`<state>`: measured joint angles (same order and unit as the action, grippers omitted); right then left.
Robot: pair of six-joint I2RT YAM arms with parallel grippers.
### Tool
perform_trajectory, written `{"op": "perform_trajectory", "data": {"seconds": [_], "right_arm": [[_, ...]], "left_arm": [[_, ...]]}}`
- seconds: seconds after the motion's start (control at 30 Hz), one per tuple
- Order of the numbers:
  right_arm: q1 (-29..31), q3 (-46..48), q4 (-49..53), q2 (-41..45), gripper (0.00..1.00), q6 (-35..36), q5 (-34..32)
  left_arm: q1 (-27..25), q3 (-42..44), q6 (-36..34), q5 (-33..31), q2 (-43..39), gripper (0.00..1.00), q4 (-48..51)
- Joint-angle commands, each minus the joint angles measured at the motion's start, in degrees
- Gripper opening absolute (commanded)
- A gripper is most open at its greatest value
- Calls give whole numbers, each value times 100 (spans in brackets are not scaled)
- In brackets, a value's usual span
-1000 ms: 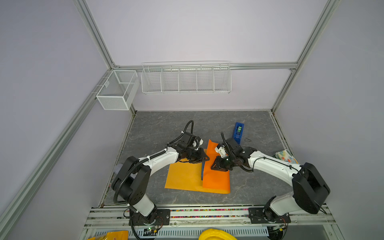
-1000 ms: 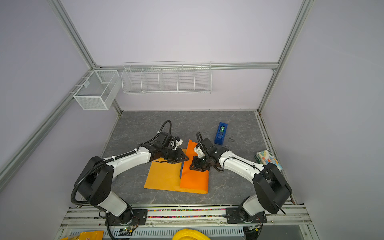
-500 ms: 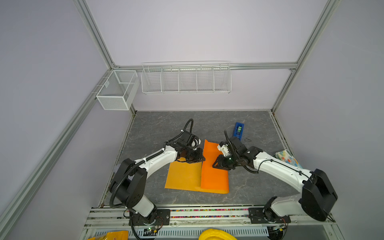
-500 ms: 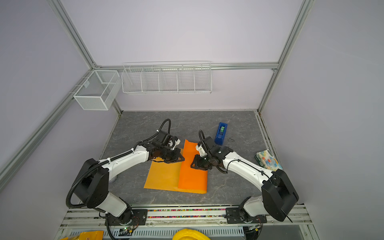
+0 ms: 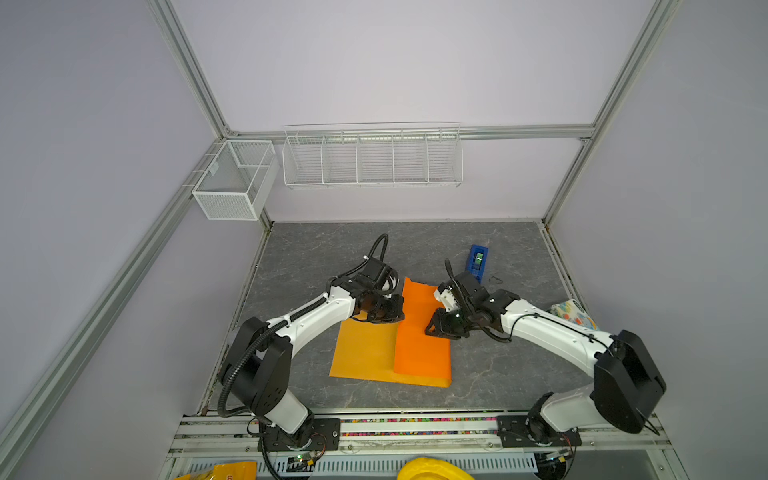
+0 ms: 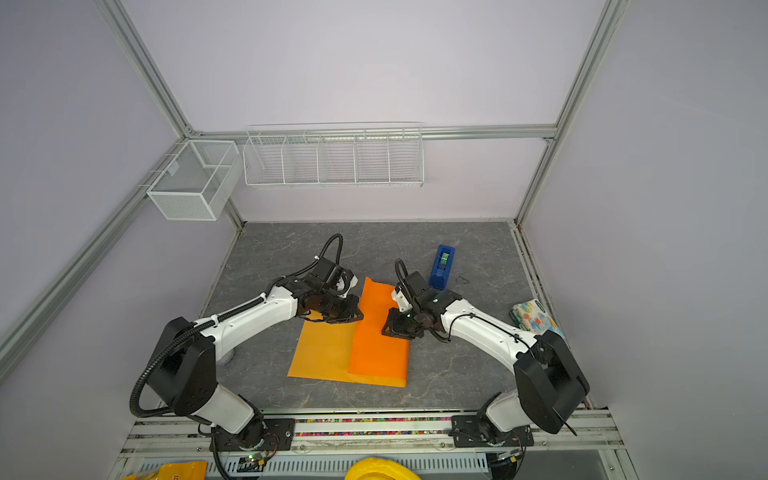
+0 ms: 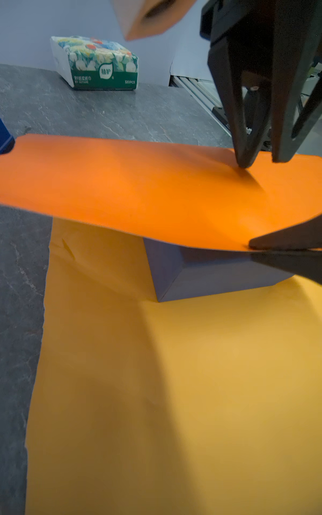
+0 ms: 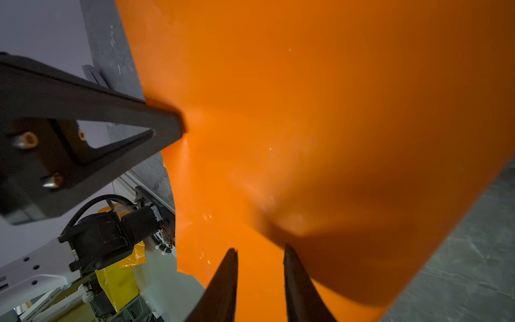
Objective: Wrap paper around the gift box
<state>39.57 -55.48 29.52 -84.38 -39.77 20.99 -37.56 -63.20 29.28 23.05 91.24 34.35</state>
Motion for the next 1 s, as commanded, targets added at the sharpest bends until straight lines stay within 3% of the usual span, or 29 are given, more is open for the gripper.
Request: {"op": "perform_trajectory", "data": {"seconds": [0.0,0.1,0.17,0.33,0.5,0.63,0.97], "right_arm": [[-21,112,13,-160,31,138,-11],[-28,164,53,-250,31,173,-48],[-27,192,53,-276,30,187,-44],[-36,223,68,-255,30,193,-78],[-30,225,54,-254,30,195,-65],[-28,218,48,-252,30,192,-44],[-28,228,65,-246,30,206,-34]], "left_arm": [[-23,-127,-151,-154,147,0,171],[-23,-66,-109,-254,151,0,134],[-23,-52,-35,-416,105,7,159],[20,99,176,-535,-242,35,81],[30,430,484,139,-387,56,-442],[21,788,730,421,-278,60,-866],[-84,1046,885,648,-38,58,-1217]]}}
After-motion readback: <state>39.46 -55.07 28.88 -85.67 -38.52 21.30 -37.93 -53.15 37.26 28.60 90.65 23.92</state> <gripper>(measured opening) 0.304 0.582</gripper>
